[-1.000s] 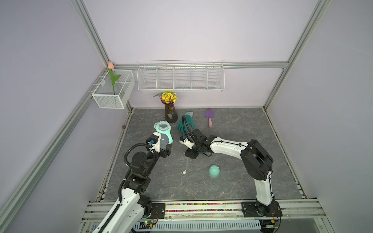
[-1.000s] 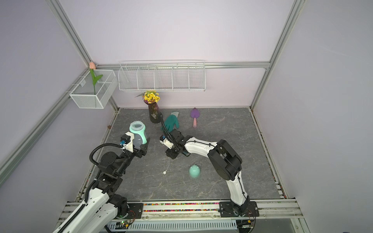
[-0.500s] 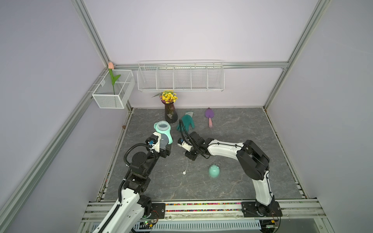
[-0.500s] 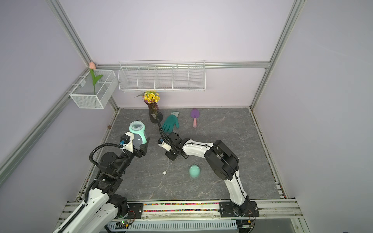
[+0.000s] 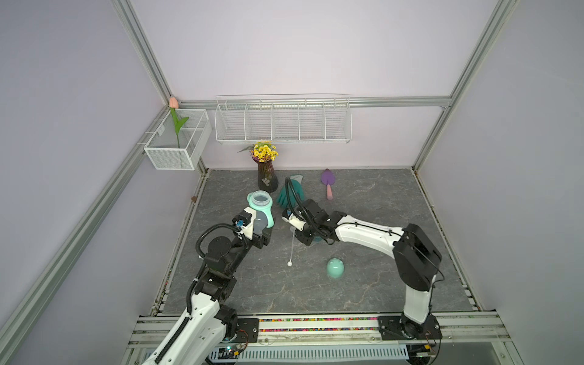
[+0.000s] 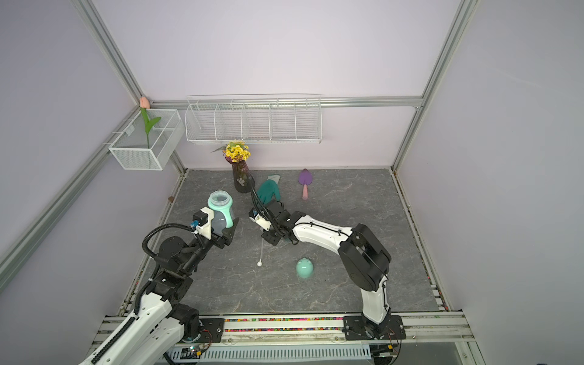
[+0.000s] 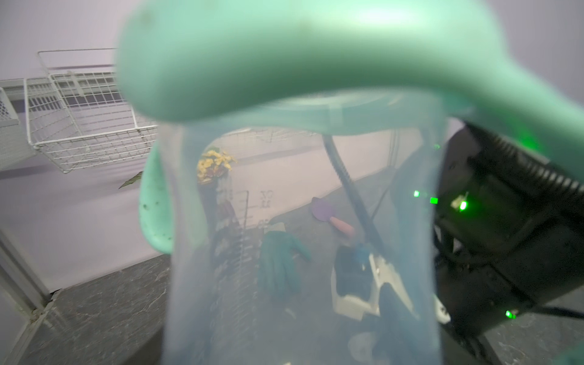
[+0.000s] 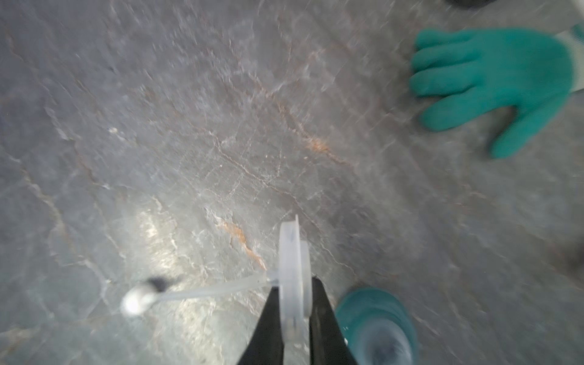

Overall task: Assemble the baby bottles
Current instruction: Pick up the straw from the center of the board, then place the straw into the baby bottle.

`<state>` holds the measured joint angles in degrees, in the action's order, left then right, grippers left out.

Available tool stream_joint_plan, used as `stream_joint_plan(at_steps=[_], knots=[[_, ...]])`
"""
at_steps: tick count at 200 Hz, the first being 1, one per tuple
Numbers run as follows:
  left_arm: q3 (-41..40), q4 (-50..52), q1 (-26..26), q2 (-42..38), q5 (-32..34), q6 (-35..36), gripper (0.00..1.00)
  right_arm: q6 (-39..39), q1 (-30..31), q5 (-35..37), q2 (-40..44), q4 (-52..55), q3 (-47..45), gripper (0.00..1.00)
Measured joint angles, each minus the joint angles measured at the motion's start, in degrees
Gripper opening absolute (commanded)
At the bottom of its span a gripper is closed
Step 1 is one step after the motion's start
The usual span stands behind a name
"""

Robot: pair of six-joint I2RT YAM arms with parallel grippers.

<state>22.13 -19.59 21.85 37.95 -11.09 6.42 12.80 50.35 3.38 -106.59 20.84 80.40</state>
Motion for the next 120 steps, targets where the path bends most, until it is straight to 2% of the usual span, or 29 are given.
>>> stream_joint_plan(at_steps=[54, 120], knots=[[-3.63, -7.45, 0.02, 4.42, -8.37, 1.03, 0.0, 6.03, 0.0, 7.56, 11.15, 7.48, 14.21, 0.09], [-3.65, -7.93, 0.02, 11.98, -15.72, 3.52, 0.0, 12.2, 0.57, 10.82, 12.44, 14.38, 25.75, 0.08]])
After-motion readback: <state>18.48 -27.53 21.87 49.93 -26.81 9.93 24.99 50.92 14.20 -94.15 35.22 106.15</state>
